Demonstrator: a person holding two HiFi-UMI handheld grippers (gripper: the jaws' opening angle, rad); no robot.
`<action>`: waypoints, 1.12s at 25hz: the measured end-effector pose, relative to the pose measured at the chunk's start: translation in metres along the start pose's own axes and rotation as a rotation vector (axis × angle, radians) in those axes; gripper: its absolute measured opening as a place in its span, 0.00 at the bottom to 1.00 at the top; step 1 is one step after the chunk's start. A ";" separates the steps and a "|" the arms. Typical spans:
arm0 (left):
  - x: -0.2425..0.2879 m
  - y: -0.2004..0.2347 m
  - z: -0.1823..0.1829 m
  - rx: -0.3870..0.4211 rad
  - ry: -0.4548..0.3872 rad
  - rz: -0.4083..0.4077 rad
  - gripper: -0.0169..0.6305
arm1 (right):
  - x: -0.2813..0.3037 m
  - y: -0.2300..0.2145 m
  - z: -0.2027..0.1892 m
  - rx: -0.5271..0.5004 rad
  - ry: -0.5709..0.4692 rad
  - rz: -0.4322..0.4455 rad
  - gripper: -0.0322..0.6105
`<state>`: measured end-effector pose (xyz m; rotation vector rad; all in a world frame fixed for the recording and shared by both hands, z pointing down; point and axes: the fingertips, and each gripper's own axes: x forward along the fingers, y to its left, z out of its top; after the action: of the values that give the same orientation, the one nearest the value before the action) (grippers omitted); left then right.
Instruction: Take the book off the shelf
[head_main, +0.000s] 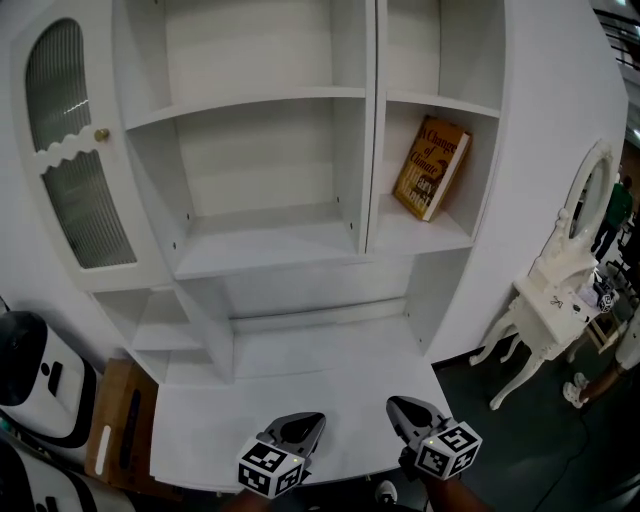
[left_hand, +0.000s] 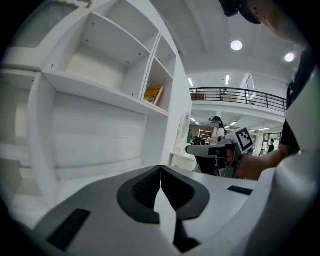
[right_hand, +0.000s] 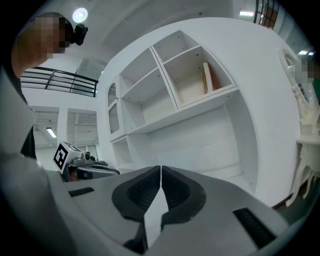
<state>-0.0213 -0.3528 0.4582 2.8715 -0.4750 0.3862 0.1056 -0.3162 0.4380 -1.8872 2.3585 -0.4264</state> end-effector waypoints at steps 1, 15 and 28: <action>0.003 0.001 0.005 0.002 -0.009 0.006 0.04 | 0.003 -0.004 0.009 -0.016 -0.007 0.005 0.10; 0.048 0.006 0.079 0.050 -0.081 0.101 0.04 | 0.049 -0.118 0.210 -0.229 -0.170 -0.083 0.10; 0.060 -0.004 0.060 0.058 -0.032 0.143 0.04 | 0.104 -0.188 0.353 -0.168 -0.266 -0.214 0.30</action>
<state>0.0480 -0.3804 0.4182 2.9127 -0.6885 0.3831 0.3447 -0.5099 0.1616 -2.1264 2.0889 0.0123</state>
